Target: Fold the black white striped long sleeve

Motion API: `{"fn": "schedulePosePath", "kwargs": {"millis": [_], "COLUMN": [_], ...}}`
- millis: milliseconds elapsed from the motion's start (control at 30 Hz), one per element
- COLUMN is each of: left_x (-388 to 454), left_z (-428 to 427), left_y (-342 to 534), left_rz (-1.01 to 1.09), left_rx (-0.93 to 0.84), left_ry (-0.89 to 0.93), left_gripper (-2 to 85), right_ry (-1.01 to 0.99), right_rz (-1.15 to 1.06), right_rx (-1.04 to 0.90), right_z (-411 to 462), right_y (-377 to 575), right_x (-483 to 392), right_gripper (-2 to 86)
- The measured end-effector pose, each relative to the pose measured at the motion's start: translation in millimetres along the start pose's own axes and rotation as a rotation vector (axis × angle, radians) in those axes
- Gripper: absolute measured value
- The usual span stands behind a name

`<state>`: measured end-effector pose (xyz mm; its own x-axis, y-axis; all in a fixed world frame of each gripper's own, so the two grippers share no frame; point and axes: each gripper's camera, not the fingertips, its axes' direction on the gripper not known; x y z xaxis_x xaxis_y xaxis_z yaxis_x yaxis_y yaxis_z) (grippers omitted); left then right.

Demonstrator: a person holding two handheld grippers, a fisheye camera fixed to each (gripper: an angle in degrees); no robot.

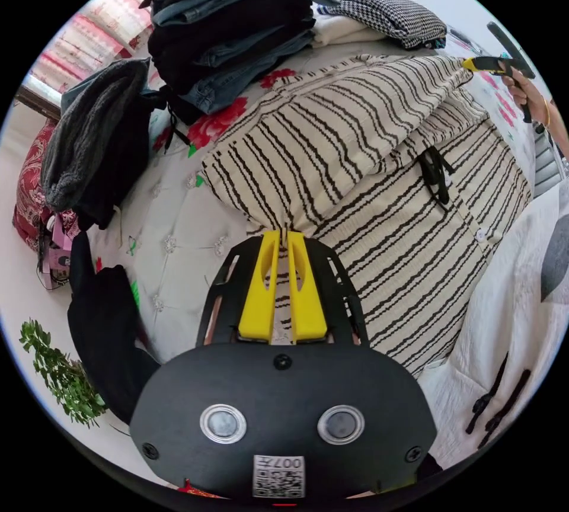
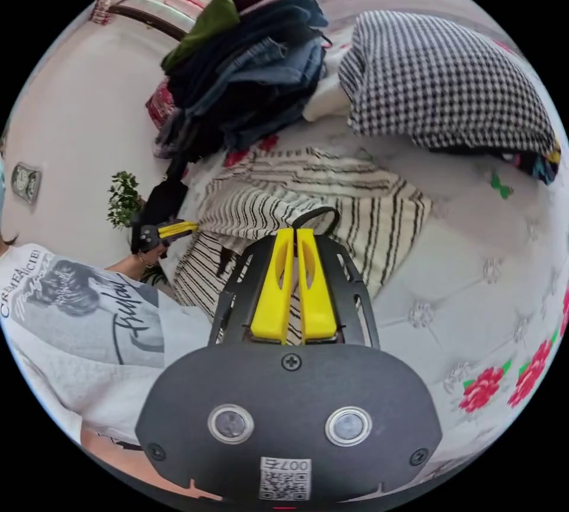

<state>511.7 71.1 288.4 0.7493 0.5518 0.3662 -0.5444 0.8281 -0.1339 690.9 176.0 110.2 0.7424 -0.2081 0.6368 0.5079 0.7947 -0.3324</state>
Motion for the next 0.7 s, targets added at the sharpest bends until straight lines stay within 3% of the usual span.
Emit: {"fn": "schedulePosePath", "kwargs": {"millis": [100,333,567,700], "left_x": [-4,-41,-41,-10], "left_z": [12,-18,-34,-40], "left_y": [-1,27,144,177], "left_rz": [-0.058,-0.228,-0.495,-0.499], "left_rx": [-0.015,-0.013,-0.077,-0.119], "left_ry": [0.033,0.091,0.251,0.304], "left_gripper": [2.2,5.2,6.8,8.6], "right_ry": [0.023,0.027,0.063,0.051], "right_rz": [0.135,0.168,0.300,0.374], "right_rx": [-0.089,0.062,0.022,-0.035], "right_z": [35,-8,-33,-22], "right_y": [13,45,155,209], "right_x": [24,0,-2,-7], "right_gripper": [1.4,4.8,6.9,8.2]}}
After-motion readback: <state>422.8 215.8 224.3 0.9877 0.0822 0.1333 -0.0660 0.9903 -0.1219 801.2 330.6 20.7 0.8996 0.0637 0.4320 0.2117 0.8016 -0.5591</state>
